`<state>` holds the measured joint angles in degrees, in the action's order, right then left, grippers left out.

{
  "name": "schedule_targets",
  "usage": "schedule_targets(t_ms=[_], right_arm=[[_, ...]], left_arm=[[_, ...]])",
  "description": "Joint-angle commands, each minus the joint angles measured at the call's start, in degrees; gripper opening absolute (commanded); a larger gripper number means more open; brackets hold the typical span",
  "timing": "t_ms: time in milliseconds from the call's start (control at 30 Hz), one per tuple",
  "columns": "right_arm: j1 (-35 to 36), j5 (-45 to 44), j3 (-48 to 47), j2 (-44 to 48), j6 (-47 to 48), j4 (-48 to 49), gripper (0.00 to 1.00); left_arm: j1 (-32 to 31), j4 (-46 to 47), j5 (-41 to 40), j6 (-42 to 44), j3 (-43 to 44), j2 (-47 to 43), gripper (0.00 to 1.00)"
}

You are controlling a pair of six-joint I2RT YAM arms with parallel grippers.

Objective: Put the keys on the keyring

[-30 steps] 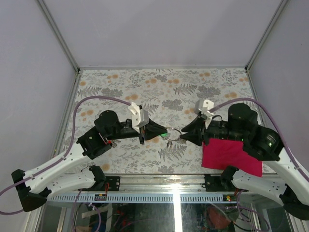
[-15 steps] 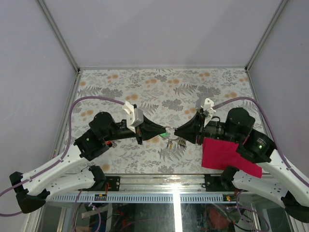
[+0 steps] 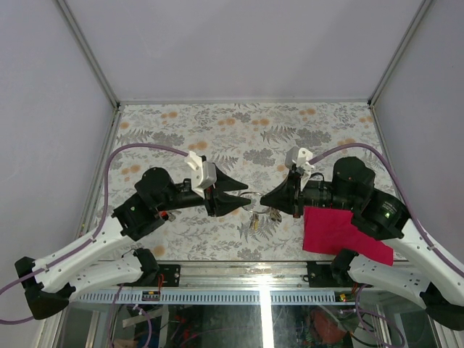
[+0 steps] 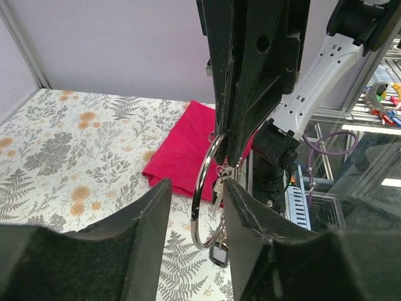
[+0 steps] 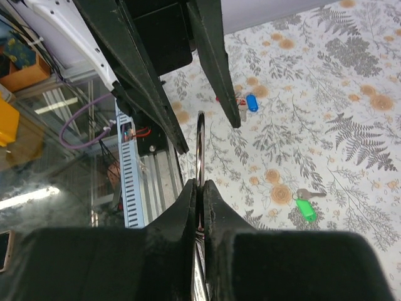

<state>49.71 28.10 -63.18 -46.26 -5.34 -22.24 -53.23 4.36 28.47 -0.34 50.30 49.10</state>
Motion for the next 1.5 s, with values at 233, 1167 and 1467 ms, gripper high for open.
schedule_targets(t_ms=[233,1167,1467], right_arm=[[0.2,0.8,-9.4,-3.4,8.4,-10.0,0.0],[0.2,0.2,-14.1,-8.7,10.9,-16.1,0.04],[0.2,-3.6,-7.3,-0.9,6.7,-6.9,0.42]], left_arm=[[-0.1,-4.6,0.6,6.5,5.7,5.4,0.39],[-0.9,-7.9,-0.8,9.6,7.8,7.5,0.0],[-0.8,-22.1,-3.0,21.4,12.6,6.6,0.0]])
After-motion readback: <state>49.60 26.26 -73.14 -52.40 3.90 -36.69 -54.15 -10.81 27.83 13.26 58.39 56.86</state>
